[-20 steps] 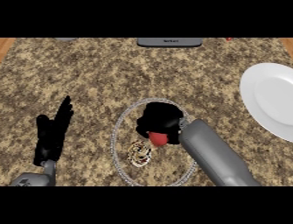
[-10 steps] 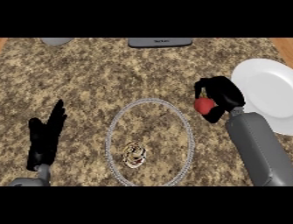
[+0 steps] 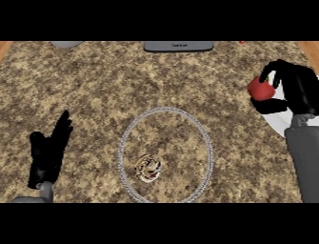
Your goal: Pick the bell pepper from the placemat and place it in the plate
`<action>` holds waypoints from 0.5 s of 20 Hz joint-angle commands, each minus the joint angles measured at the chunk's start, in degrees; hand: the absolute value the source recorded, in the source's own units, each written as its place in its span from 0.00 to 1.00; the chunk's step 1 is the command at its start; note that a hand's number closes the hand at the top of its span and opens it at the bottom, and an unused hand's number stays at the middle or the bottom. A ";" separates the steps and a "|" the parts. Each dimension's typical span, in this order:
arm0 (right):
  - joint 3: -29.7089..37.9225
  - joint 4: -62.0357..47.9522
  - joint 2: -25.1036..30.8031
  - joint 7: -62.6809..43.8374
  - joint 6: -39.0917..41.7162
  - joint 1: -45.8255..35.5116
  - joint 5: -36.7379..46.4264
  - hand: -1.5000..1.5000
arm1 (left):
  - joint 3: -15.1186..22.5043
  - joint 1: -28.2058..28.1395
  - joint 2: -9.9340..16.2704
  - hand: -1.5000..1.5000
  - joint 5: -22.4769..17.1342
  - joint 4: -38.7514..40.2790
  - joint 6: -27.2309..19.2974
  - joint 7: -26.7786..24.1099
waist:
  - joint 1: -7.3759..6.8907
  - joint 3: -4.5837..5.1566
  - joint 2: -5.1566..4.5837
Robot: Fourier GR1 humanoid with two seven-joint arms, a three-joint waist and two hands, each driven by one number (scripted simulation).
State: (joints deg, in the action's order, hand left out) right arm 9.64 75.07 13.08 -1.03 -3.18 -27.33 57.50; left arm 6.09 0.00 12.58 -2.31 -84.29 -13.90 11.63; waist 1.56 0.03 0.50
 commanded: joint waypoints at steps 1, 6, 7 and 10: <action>3.12 8.96 1.38 -5.67 -0.69 3.09 -0.13 1.00 | 0.92 0.82 -0.62 0.50 0.97 -3.61 -0.92 4.00 | -0.88 -0.03 -0.19; 8.42 4.22 4.81 -8.19 0.04 0.02 -2.91 1.00 | -1.36 -0.37 -0.68 0.50 -0.25 0.97 2.29 -2.27 | -1.71 -0.02 -0.50; 9.49 0.38 6.35 -5.95 -0.33 0.14 -3.95 1.00 | -0.86 3.09 -1.98 0.50 1.11 2.05 1.04 -0.09 | -1.66 -0.03 -0.55; 12.52 -2.69 9.69 -2.54 -1.06 1.50 -6.49 1.00 | 0.40 3.36 -3.45 0.50 2.81 2.24 0.20 -0.20 | -1.59 -0.04 -0.53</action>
State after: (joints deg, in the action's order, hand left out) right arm 18.96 74.98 19.20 -5.09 -4.45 -26.57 53.30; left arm 5.78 2.80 10.88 -0.88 -82.73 -13.06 12.04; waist 0.11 0.01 0.02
